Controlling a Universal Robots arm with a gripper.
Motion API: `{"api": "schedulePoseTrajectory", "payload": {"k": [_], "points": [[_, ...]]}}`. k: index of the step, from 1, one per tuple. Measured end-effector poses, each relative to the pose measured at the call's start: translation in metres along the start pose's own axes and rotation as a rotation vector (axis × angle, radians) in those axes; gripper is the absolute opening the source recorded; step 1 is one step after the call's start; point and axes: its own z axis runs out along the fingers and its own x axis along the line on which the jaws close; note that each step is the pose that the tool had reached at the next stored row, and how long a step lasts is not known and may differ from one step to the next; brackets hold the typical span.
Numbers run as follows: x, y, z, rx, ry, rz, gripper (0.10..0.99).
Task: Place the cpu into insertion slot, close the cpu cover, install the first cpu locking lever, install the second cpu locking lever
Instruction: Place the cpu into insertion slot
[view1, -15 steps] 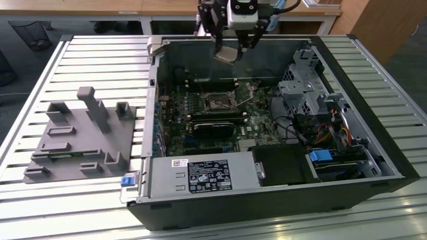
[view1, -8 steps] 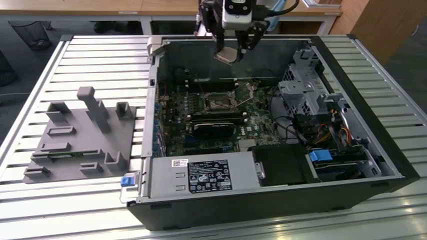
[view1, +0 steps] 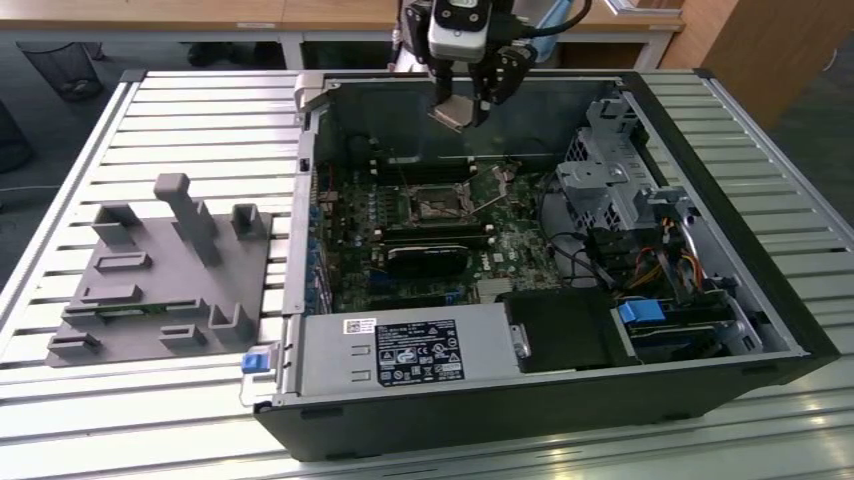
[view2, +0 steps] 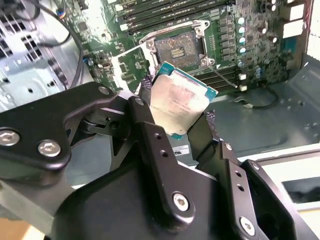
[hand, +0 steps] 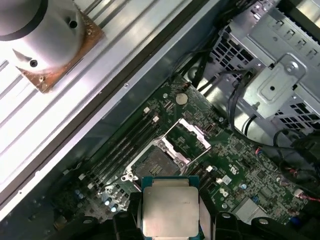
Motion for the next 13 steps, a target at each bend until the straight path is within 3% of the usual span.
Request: {"api": "schedulePoseTrajectory", "payload": {"k": [13], "points": [[-0.0001,-0.0004,0.0051,-0.004,-0.0207,0.233,0.541]]}}
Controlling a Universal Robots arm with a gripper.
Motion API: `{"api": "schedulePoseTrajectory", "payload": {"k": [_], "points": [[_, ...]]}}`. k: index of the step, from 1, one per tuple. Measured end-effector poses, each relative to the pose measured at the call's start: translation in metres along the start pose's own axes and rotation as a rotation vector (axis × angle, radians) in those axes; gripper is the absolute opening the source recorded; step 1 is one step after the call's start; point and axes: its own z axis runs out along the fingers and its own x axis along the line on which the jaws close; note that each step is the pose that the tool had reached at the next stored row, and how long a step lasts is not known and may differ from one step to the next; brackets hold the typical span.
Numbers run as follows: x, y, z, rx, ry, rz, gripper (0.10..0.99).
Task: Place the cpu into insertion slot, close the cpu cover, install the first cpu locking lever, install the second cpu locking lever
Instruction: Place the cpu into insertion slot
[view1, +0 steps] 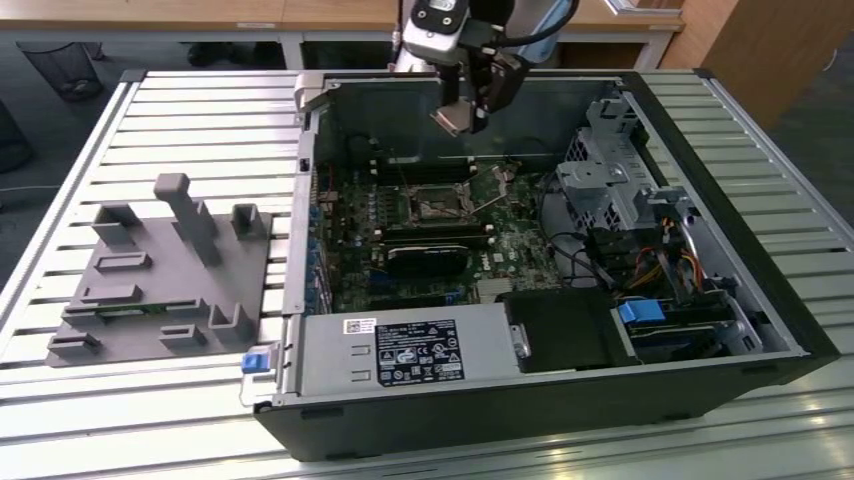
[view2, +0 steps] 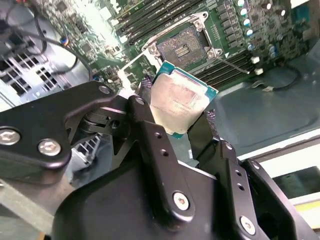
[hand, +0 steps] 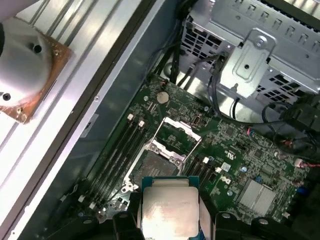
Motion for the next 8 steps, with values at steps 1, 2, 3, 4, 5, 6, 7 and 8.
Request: {"api": "schedulePoseTrajectory", "payload": {"k": [1,2,3,4,5,6,7,8], "points": [[0.0,-0.0001,0.0004,0.0,-0.0017,0.02,0.541],[0.0,-0.0001,0.0008,-0.001,-0.0033,0.037,0.541],[0.0,-0.0001,0.0012,-0.001,-0.0048,0.055,0.541],[0.0,-0.0002,0.0015,-0.001,-0.0064,0.073,0.541],[0.0,-0.0002,0.0018,-0.002,-0.008,0.091,0.541],[0.0,-0.0002,0.0021,-0.002,-0.0097,0.109,0.541],[0.0,-0.0002,0.0024,-0.002,-0.0113,0.127,0.541],[-0.0001,-0.0003,0.0028,-0.003,-0.013,0.146,0.541]]}}
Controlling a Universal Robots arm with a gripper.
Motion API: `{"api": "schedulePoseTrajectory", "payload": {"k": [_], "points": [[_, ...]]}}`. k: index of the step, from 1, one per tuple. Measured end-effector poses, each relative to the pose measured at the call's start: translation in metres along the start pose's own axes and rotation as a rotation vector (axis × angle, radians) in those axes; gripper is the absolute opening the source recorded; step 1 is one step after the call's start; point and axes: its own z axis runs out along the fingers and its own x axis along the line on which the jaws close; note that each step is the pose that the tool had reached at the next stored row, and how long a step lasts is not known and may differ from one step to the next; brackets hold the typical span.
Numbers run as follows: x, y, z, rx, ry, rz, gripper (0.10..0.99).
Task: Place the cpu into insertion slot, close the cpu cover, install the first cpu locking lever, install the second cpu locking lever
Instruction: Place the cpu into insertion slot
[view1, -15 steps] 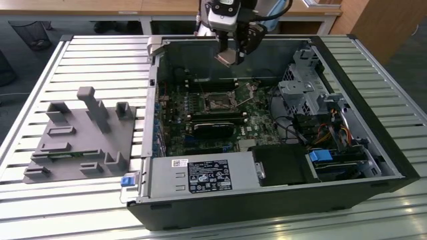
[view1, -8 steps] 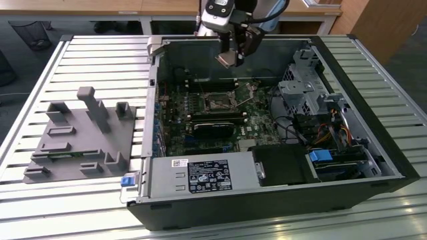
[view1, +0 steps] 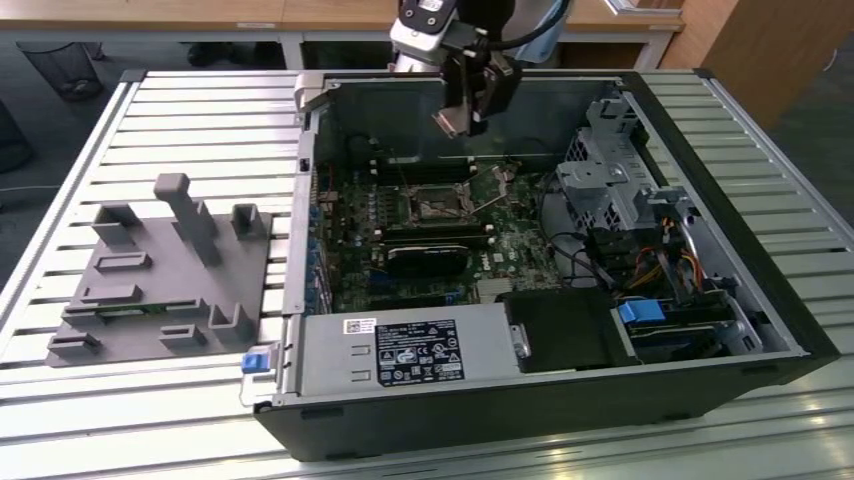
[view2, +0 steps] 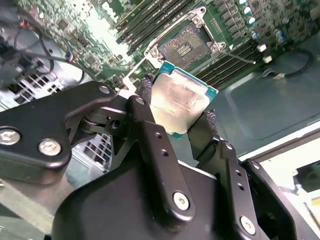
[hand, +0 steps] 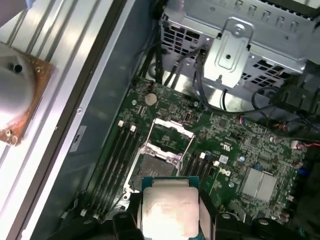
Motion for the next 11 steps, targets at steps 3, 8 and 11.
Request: {"api": "schedulePoseTrajectory", "payload": {"k": [3,8,11], "points": [[0.0,-0.0001,0.001,-0.001,-0.0047,0.054,0.541],[0.0,-0.0002,0.0029,-0.003,-0.0128,0.145,0.541],[-0.0001,-0.0004,0.0045,-0.004,-0.0177,0.199,0.541]]}}
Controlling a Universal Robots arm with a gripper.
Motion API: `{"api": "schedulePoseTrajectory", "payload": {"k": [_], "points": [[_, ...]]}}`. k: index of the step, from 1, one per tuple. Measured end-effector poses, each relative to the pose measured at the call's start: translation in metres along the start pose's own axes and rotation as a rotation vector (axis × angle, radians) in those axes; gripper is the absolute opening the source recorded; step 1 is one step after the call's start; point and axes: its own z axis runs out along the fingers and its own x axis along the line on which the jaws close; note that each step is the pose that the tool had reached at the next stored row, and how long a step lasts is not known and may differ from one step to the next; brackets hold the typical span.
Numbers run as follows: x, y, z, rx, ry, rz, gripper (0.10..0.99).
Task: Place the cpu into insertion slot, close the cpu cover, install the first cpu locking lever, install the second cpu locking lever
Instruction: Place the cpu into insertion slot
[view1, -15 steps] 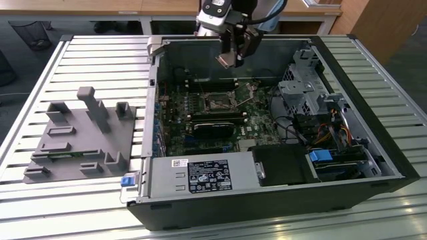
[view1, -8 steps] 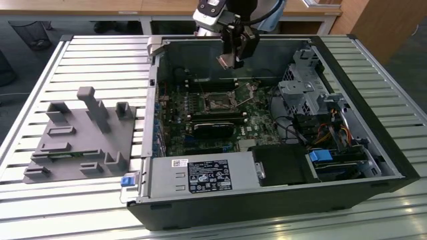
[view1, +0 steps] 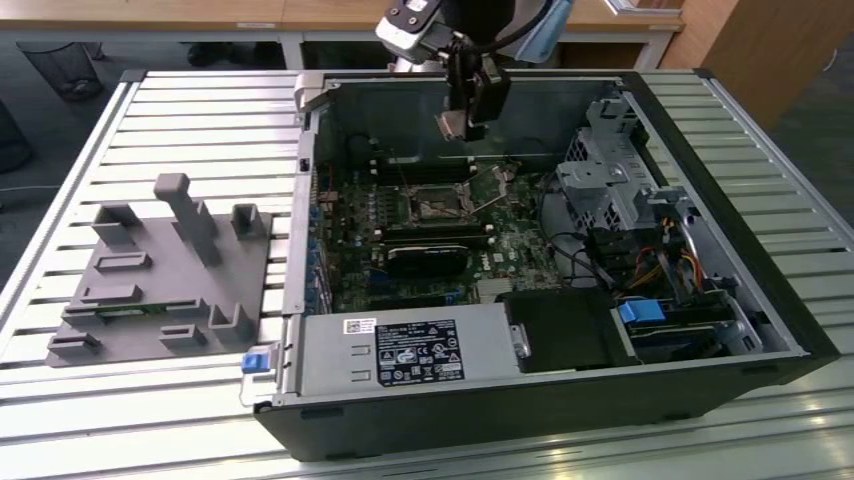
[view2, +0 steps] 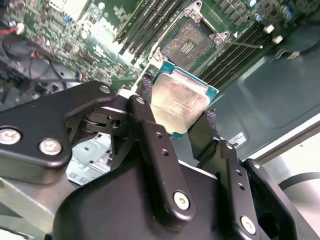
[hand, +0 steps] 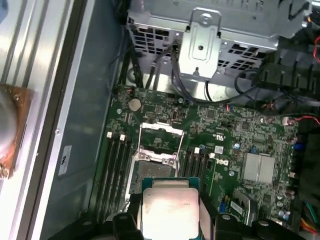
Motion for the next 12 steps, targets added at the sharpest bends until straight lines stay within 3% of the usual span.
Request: {"api": "schedulePoseTrajectory", "payload": {"k": [5,12], "points": [[0.0003,-0.0004,0.0038,-0.001,-0.0069,0.079,0.541],[0.003,-0.0008,0.0109,0.003,-0.0076,0.088,0.541]]}}
